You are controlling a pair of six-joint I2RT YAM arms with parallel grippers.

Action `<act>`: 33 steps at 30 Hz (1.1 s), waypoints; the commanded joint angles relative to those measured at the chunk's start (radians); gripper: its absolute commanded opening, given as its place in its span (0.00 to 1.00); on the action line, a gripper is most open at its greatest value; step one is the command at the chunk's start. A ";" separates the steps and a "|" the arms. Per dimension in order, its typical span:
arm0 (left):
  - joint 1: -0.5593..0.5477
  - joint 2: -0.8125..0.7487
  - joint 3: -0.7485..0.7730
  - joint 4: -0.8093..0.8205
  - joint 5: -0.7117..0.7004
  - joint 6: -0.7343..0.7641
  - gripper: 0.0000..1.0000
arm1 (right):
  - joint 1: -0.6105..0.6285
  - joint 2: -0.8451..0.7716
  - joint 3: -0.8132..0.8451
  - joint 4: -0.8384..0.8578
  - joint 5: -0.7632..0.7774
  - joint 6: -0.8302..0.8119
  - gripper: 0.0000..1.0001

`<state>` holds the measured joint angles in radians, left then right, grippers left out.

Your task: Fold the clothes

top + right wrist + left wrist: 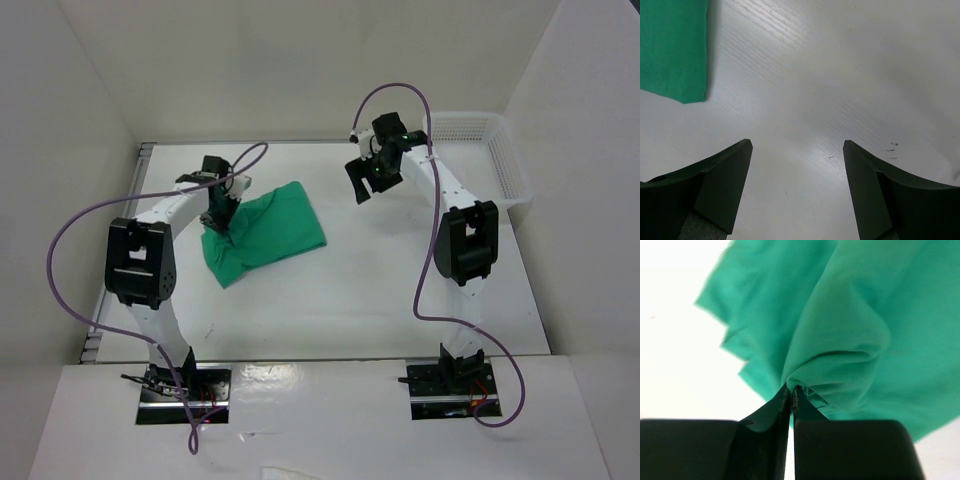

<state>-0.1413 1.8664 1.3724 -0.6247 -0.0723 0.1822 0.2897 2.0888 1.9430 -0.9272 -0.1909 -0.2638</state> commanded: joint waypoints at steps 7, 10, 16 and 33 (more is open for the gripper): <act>0.152 -0.018 0.080 -0.036 0.158 0.059 0.09 | -0.006 -0.001 0.076 -0.012 -0.028 -0.020 0.81; 0.172 0.008 0.114 -0.046 0.180 0.068 0.09 | -0.006 0.008 0.076 -0.012 -0.028 -0.020 0.80; 0.190 0.105 0.247 -0.064 0.200 0.100 0.11 | -0.006 0.008 0.076 -0.012 -0.028 -0.020 0.80; 0.334 0.201 0.338 -0.082 0.264 0.128 0.18 | -0.006 0.023 0.080 -0.042 -0.008 -0.029 0.80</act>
<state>0.1631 2.0689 1.6844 -0.7044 0.1585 0.2878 0.2897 2.1017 1.9770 -0.9379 -0.1989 -0.2825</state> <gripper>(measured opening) 0.173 0.804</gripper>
